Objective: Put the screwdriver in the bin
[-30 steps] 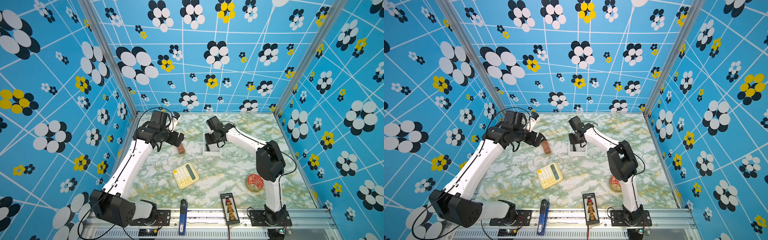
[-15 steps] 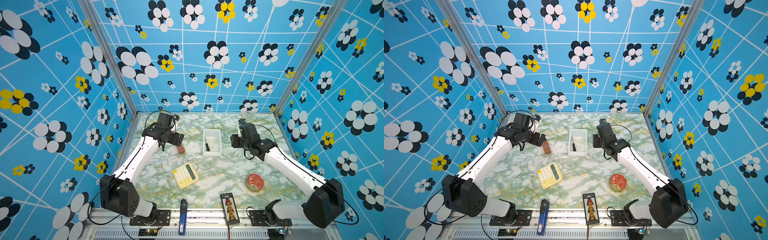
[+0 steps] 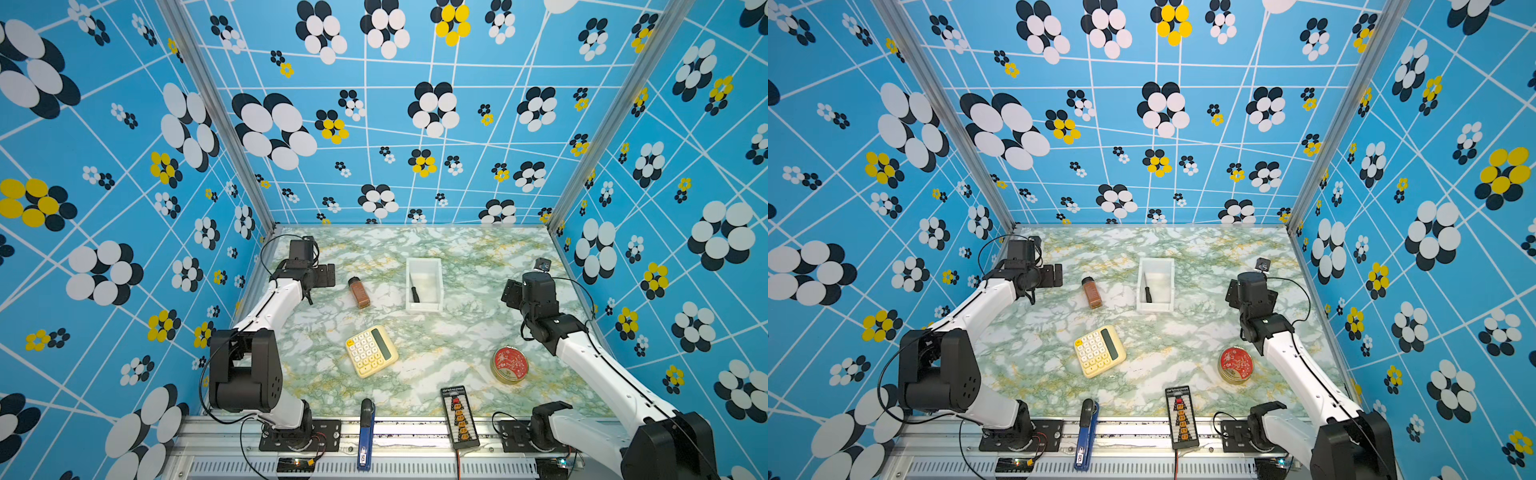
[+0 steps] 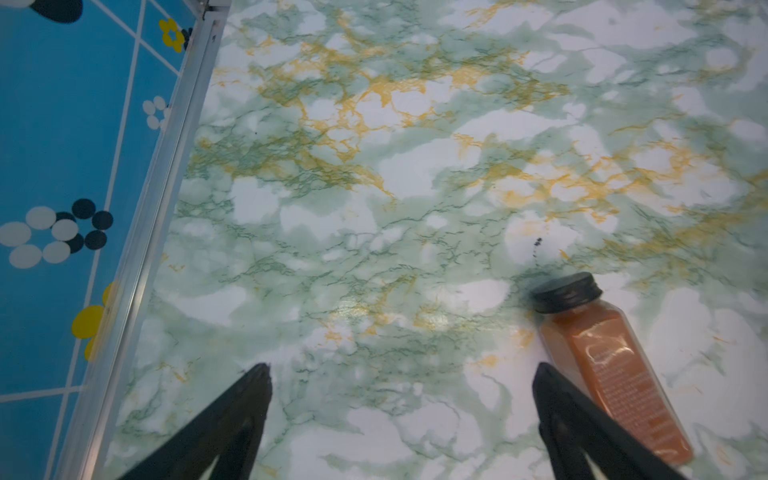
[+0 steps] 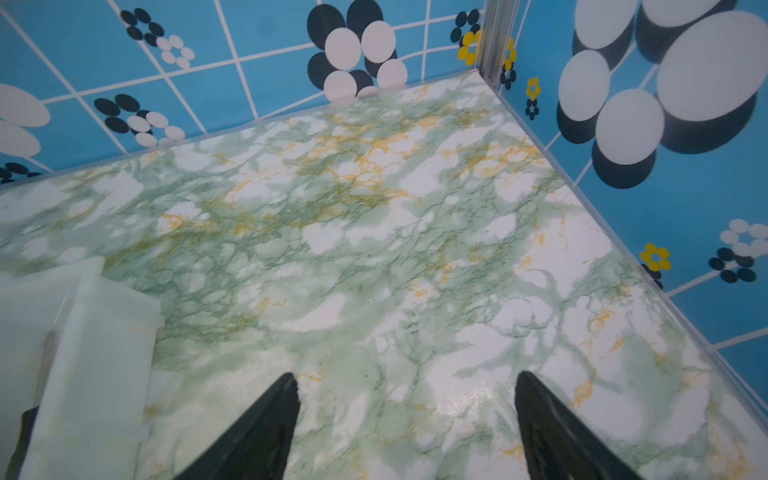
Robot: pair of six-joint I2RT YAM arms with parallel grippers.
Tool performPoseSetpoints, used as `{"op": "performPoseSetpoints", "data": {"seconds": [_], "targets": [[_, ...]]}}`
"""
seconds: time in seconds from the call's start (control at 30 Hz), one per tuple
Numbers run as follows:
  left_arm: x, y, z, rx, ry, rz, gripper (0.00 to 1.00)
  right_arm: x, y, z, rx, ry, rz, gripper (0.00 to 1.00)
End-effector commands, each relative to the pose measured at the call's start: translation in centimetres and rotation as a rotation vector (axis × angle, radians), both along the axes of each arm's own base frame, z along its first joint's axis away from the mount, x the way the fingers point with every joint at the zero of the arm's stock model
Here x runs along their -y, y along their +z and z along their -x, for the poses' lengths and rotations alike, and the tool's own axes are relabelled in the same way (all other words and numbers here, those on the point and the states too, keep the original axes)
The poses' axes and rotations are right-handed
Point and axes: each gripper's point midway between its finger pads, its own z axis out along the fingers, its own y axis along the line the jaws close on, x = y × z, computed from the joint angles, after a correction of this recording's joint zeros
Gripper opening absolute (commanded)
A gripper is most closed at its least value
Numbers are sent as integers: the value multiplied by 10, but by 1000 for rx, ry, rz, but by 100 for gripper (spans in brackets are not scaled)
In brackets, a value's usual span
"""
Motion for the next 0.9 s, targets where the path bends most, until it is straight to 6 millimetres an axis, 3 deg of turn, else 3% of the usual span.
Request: {"op": "performPoseSetpoints", "data": {"seconds": [0.0, 0.17, 0.37, 0.67, 0.87], "targets": [[-6, -6, -7, 136, 58, 43, 99, 24, 11, 1, 101, -105, 68, 84], [-1, -11, 10, 358, 6, 27, 99, 40, -3, 4, 164, -156, 74, 84], [6, -5, 24, 501, -40, -8, 99, 44, -16, 3, 197, -136, 129, 84], [13, -18, 41, 629, -66, -31, 99, 34, -48, -19, 191, -44, 188, 85], [25, -21, 43, 644, -125, -48, 99, 18, -57, -42, 183, 61, 181, 85]]}}
